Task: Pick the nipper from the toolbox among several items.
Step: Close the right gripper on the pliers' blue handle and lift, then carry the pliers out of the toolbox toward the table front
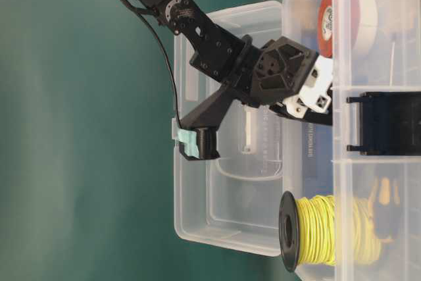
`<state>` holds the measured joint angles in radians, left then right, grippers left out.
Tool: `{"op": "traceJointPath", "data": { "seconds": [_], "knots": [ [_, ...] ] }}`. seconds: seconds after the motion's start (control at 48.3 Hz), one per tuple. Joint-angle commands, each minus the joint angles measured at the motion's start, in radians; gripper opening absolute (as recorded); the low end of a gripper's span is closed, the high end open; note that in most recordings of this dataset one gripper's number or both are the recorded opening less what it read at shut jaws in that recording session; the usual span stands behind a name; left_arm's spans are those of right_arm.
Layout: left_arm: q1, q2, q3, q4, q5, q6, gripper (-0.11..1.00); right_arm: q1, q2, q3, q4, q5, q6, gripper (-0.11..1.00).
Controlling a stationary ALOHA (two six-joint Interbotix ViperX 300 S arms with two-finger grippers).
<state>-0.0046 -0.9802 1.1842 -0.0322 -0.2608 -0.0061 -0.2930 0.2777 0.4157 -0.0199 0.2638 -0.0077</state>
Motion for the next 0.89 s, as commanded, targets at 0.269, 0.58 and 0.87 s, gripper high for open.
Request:
{"op": "traceJointPath", "data": {
  "seconds": [0.269, 0.58, 0.87],
  "knots": [
    [0.003, 0.009, -0.008, -0.003, -0.005, -0.003, 0.0, 0.002, -0.313, 0.067, 0.003, -0.002, 0.009, 0.13],
    [0.003, 0.006, -0.006, -0.003, -0.005, -0.002, 0.0, 0.11, -0.563, 0.198, 0.014, -0.064, 0.02, 0.13],
    [0.002, 0.008, -0.006, -0.005, -0.005, -0.003, 0.0, 0.331, -0.594, 0.261, 0.046, -0.167, 0.057, 0.13]
  ]
}}
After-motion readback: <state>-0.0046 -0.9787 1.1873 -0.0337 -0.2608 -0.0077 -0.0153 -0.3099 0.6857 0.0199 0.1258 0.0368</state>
